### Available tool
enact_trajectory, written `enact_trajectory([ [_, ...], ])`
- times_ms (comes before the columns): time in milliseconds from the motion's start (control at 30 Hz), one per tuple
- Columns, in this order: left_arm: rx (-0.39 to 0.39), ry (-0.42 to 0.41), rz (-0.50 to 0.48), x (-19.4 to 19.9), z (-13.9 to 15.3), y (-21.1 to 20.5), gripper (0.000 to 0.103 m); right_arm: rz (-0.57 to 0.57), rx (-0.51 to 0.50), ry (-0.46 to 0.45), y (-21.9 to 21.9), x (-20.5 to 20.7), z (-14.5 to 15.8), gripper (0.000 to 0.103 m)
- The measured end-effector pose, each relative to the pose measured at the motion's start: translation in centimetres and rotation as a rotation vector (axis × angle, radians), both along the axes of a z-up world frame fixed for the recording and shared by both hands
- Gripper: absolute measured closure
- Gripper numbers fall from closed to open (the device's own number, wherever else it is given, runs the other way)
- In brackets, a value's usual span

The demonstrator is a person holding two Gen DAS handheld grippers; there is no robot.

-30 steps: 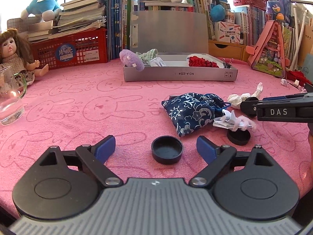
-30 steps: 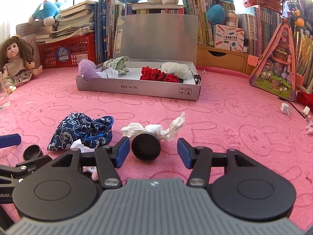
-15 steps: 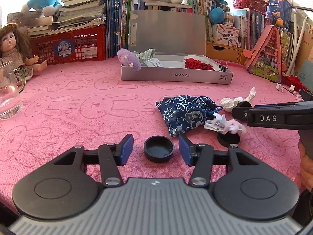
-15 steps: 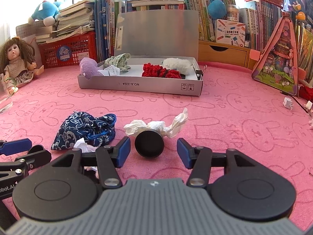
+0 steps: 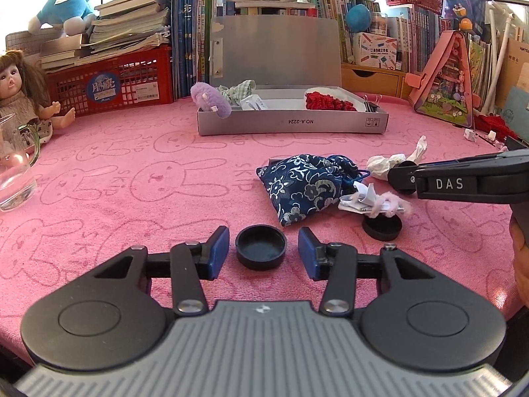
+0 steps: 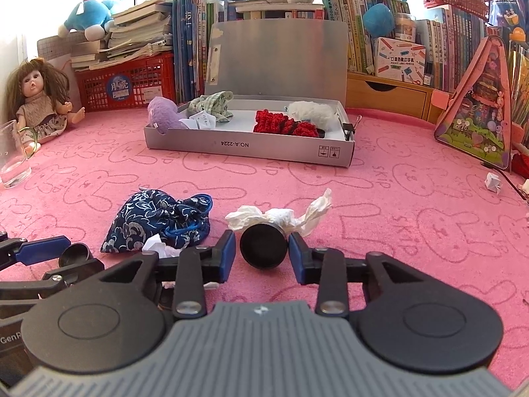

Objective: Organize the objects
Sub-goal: 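Grasp the black cup with the left tool while the right tool grasps the black cap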

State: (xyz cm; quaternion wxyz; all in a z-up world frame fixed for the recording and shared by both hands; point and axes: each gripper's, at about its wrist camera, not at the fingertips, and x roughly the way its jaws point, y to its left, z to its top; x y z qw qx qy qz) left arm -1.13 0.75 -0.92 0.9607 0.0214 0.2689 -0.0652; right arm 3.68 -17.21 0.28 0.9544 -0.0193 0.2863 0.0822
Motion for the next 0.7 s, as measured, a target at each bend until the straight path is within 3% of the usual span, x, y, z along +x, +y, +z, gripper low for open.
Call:
enact_trajectory([
  [67, 0.001, 0.002, 0.011, 0.04, 0.09, 0.13, 0.065, 0.001, -0.003, 0.0, 0.02, -0.03, 0.11, 0.066],
  [267, -0.01, 0.005, 0.013, 0.02, 0.24, 0.24, 0.065, -0.002, -0.007, 0.007, 0.04, -0.04, 0.1, 0.071],
  [500, 0.002, 0.0, 0.016, -0.04, 0.05, 0.01, 0.065, -0.022, 0.018, 0.004, -0.04, 0.15, -0.24, 0.048],
  [700, 0.012, -0.006, 0.018, -0.07, 0.01, -0.06, 0.065, -0.031, 0.001, -0.004, 0.61, 0.43, -0.34, 0.045],
])
